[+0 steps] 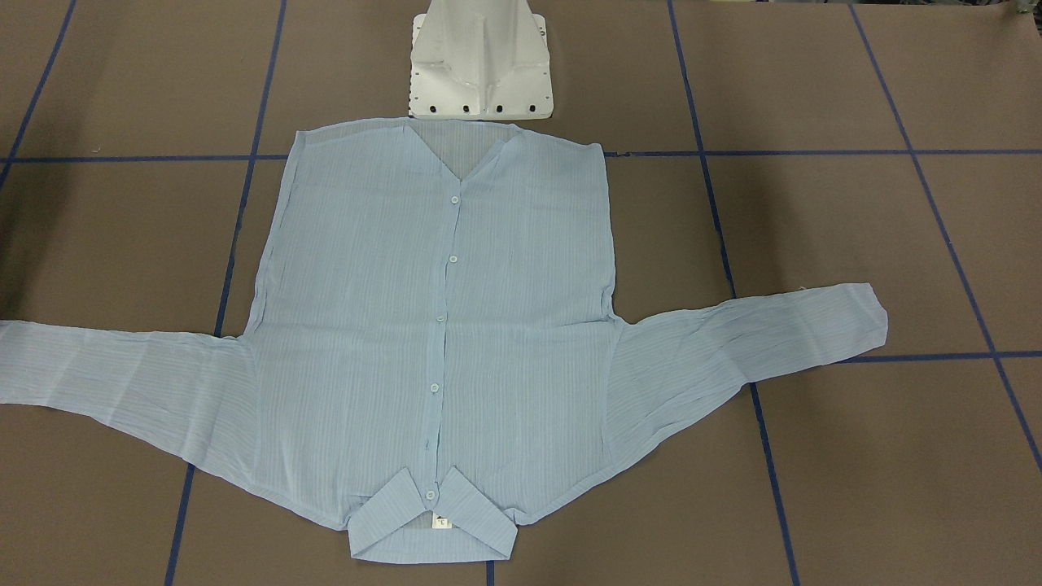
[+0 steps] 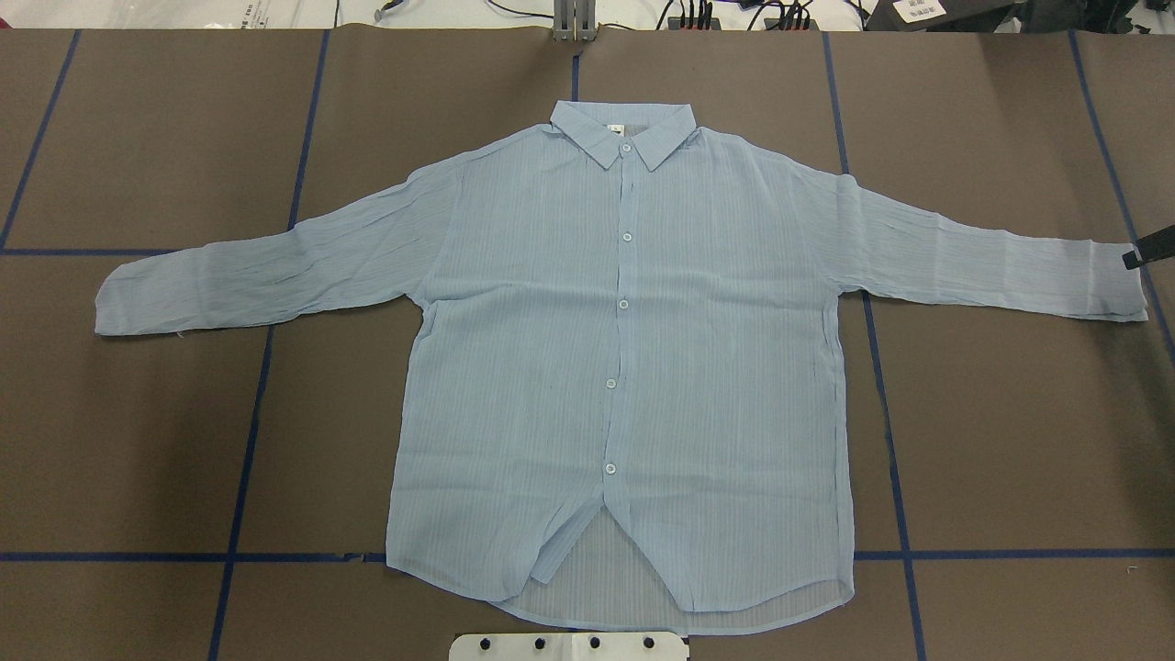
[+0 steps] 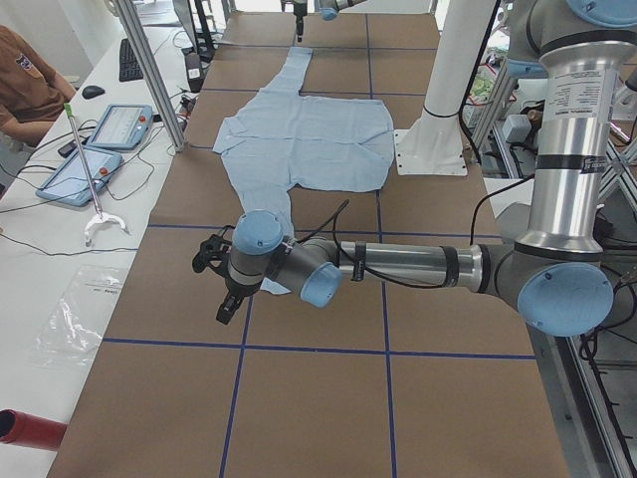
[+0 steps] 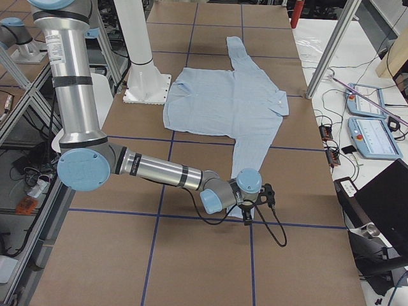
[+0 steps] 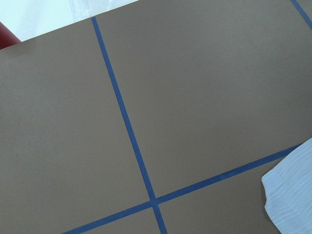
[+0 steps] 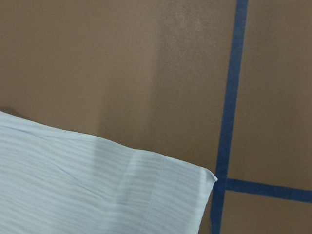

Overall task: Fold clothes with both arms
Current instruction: 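Lower the right gripper to the cuff of the sleeve nearest it and grasp, then carry the sleeve with the right gripper across the shirt toward the collar, then release the sleeve on the shirt and raise the right gripper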

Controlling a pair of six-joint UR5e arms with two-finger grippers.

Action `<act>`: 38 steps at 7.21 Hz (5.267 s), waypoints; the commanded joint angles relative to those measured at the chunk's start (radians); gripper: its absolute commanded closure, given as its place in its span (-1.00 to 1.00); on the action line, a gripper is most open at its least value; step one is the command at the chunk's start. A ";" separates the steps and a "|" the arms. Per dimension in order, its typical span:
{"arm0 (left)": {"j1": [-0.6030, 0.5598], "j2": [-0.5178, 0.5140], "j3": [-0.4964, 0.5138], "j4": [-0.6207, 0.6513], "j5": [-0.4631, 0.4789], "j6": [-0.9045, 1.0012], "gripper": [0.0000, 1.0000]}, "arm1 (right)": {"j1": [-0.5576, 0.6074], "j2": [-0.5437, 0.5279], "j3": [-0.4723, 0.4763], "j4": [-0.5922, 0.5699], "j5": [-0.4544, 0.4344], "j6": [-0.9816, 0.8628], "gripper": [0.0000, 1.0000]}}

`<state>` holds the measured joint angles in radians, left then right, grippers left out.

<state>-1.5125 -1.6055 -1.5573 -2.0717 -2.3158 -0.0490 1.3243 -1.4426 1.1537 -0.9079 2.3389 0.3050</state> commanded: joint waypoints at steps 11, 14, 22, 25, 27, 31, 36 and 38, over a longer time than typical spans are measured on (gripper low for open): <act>0.000 -0.010 -0.006 -0.022 -0.002 -0.002 -0.99 | -0.037 0.033 -0.069 -0.019 -0.009 0.020 0.36; 0.000 -0.010 -0.004 -0.022 -0.002 -0.003 -0.99 | -0.031 0.047 -0.054 -0.016 0.003 0.023 1.00; 0.000 -0.014 0.049 -0.024 -0.004 0.008 -0.99 | -0.118 0.209 0.375 -0.017 0.194 0.575 1.00; -0.001 -0.007 0.075 -0.030 -0.004 0.009 -0.99 | -0.285 0.457 0.374 -0.019 0.073 0.749 1.00; -0.001 -0.004 0.092 -0.047 -0.004 0.009 -0.99 | -0.388 0.551 0.371 -0.016 -0.060 0.824 1.00; -0.001 -0.010 0.109 -0.059 -0.002 0.009 -0.99 | -0.575 0.748 0.142 -0.012 -0.283 0.888 1.00; 0.000 -0.014 0.111 -0.057 -0.004 0.006 -0.99 | -0.735 1.033 -0.276 -0.005 -0.533 0.862 -1.00; 0.000 -0.030 0.132 -0.059 -0.002 0.000 -0.99 | -0.748 1.033 -0.263 -0.009 -0.541 0.861 -1.00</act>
<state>-1.5125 -1.6243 -1.4402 -2.1295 -2.3183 -0.0464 0.5878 -0.4121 0.8869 -0.9143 1.8124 1.1666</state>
